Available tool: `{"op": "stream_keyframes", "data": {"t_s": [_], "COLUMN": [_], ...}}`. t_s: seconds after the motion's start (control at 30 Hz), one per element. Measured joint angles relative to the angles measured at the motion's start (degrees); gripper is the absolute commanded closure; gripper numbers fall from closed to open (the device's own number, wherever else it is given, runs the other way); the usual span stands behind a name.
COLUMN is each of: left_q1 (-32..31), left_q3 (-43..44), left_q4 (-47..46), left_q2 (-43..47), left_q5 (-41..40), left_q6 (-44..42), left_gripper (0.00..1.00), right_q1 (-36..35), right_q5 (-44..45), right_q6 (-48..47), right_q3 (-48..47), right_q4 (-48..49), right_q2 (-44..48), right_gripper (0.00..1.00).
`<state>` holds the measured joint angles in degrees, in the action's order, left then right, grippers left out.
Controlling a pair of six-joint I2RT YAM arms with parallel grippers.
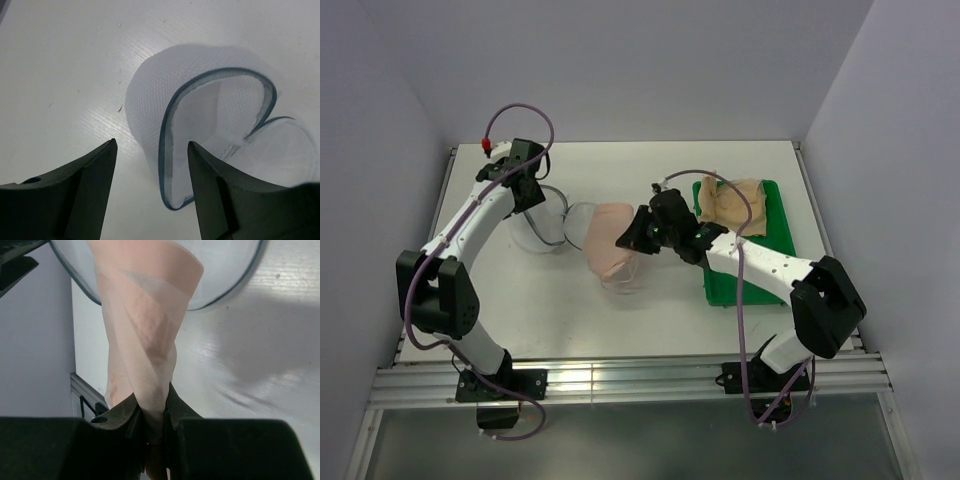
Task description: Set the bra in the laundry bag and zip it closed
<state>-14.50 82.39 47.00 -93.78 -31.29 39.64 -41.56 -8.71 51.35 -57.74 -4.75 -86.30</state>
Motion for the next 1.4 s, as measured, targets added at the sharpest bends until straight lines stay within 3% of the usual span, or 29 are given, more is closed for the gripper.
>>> {"op": "stream_keyframes", "data": {"t_s": [0.3,0.6,0.87,1.0,1.2,1.4], "left_q1": [1.0,1.6,2.2,2.2,2.2,2.2], "left_q3": [3.3,3.3,1.3,-1.9,-6.5,-7.9], "left_q4": [-0.4,-1.6,-4.0,-4.8,-6.1,-6.5], "left_q2": [-5.0,-7.2,-7.6,-6.8,-2.8,1.6], "left_q5": [0.2,1.2,4.0,7.1,11.6,14.3], "left_q6": [-1.7,-3.4,-5.6,-6.6,-8.6,-10.0], "left_gripper": [0.45,0.50,0.79,1.00,1.00,1.00], "right_q1": [0.7,1.7,1.7,1.7,1.6,0.1], "right_q5": [-0.8,-1.6,-3.1,-4.0,-5.2,-6.1], "right_q6": [-0.9,-2.4,-3.9,-5.0,-6.3,-7.4], "right_q3": [-5.4,-18.1,-32.0,-39.1,-46.9,-46.1], "right_q4": [-2.5,-5.7,-9.8,-11.8,-14.3,-14.6], "right_q2": [-1.1,-10.4,-21.7,-27.7,-34.5,-35.3], "right_gripper": [0.93,0.93,0.94,0.95,0.99,0.99]}}
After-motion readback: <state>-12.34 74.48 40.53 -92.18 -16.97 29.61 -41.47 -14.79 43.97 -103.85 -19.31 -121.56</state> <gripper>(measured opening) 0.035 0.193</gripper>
